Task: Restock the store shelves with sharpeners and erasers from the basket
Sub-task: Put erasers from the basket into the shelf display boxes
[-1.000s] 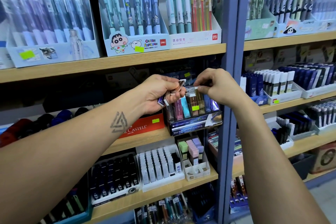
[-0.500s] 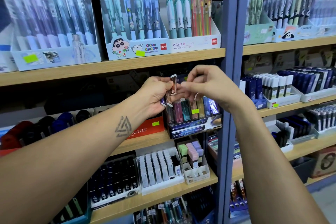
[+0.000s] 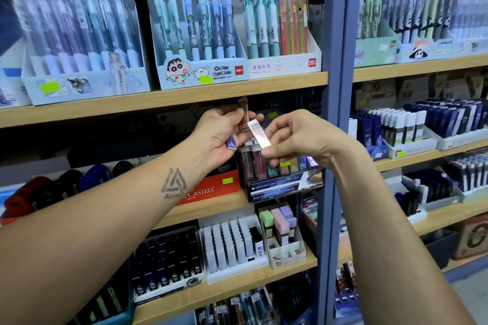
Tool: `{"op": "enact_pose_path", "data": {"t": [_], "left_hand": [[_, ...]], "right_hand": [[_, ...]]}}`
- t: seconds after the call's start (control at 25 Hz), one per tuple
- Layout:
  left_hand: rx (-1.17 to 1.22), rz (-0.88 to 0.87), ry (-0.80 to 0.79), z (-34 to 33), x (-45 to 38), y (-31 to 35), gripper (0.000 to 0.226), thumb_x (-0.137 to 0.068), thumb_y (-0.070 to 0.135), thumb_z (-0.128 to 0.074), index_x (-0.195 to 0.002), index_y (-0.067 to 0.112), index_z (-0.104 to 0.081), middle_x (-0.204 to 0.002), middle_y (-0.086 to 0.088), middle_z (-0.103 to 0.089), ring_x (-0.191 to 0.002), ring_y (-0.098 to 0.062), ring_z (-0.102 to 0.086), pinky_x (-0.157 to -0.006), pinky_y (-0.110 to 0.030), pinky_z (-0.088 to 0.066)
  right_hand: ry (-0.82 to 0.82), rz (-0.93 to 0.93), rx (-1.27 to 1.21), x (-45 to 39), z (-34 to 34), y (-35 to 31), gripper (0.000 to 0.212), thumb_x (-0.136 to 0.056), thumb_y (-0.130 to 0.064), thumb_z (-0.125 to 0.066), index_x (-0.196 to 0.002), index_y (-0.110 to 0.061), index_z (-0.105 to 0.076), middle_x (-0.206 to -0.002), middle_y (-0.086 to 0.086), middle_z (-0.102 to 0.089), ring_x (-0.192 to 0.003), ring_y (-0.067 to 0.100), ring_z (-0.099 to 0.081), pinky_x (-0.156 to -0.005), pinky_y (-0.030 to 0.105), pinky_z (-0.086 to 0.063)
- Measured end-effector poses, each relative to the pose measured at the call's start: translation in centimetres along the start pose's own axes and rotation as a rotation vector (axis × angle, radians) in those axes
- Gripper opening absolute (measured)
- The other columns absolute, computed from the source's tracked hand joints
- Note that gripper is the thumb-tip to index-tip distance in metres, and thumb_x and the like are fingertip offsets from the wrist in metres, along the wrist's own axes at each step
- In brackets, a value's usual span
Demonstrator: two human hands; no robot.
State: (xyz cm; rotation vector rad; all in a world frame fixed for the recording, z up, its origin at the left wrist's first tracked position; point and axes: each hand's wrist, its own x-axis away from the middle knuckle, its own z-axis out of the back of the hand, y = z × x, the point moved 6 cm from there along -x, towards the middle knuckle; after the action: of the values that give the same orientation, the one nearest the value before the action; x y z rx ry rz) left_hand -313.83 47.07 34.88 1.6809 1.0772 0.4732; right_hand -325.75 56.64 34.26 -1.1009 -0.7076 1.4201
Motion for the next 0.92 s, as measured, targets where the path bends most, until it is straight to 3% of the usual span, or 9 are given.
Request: {"op": "enact_pose_path", "data": {"t": [0.12, 0.32, 0.6, 0.72, 0.8, 0.92], "left_hand": [[-0.077, -0.043, 0.053, 0.8, 0.1, -0.2, 0.037, -0.099, -0.003, -0.053, -0.133, -0.011, -0.044, -0.095, -0.022, -0.070, -0.079, -0.028, -0.074, -0.069, -0.042, -0.063], [-0.222, -0.027, -0.026, -0.6, 1.6, -1.0, 0.016, -0.098, -0.002, -0.054, -0.113, -0.004, -0.061, -0.090, -0.017, -0.071, -0.066, -0.019, -0.073, -0.063, -0.037, -0.063], [-0.216, 0.042, -0.101, -0.9, 1.2, -1.8, 0.025, -0.100, 0.002, -0.052, -0.123, -0.004, -0.061, -0.098, -0.020, -0.070, -0.078, -0.024, -0.072, -0.073, -0.039, -0.062], [-0.171, 0.059, -0.118, -0.8, 1.4, -2.0, 0.024, -0.100, 0.000, -0.051, -0.121, -0.006, -0.061, -0.097, -0.022, -0.070, -0.079, -0.028, -0.071, -0.073, -0.045, -0.062], [-0.112, 0.076, -0.119, -0.8, 1.5, -2.1, 0.023, -0.098, -0.005, -0.051, -0.119, -0.009, -0.060, -0.099, -0.025, -0.069, -0.084, -0.034, -0.070, -0.073, -0.049, -0.061], [-0.086, 0.068, -0.087, -0.4, 1.1, -1.7, 0.018, -0.095, -0.010, -0.053, -0.110, -0.008, -0.062, -0.101, -0.026, -0.068, -0.088, -0.034, -0.070, -0.071, -0.043, -0.063]], "right_hand": [[0.032, -0.016, 0.012, 0.3, 0.7, 0.2, 0.026, -0.079, -0.002, -0.080, -0.098, 0.010, -0.066, -0.073, 0.017, -0.074, -0.066, 0.021, -0.073, -0.058, 0.022, -0.057], [0.068, -0.036, -0.087, -0.2, 0.2, 0.4, 0.018, -0.089, -0.002, -0.070, -0.102, 0.008, -0.064, -0.085, 0.021, -0.075, -0.083, 0.028, -0.076, -0.066, 0.026, -0.060], [0.148, -0.077, -0.081, -0.6, 0.4, 0.6, 0.016, -0.088, -0.006, -0.074, -0.090, -0.003, -0.059, -0.080, 0.021, -0.075, -0.075, 0.029, -0.076, -0.059, 0.027, -0.058], [0.191, -0.085, 0.034, -1.0, 0.4, 0.6, 0.024, -0.085, -0.013, -0.079, -0.089, -0.004, -0.057, -0.070, 0.018, -0.073, -0.056, 0.024, -0.071, -0.047, 0.024, -0.053], [0.276, -0.055, 0.146, -1.6, 0.8, 0.7, 0.035, -0.075, -0.018, -0.087, -0.086, -0.006, -0.055, -0.061, 0.014, -0.069, -0.045, 0.022, -0.064, -0.043, 0.026, -0.048], [0.407, 0.087, 0.275, -2.1, 1.3, -0.3, 0.041, -0.064, -0.021, -0.093, -0.092, -0.016, -0.063, -0.063, 0.000, -0.067, -0.050, 0.016, -0.062, -0.048, 0.029, -0.049]]}}
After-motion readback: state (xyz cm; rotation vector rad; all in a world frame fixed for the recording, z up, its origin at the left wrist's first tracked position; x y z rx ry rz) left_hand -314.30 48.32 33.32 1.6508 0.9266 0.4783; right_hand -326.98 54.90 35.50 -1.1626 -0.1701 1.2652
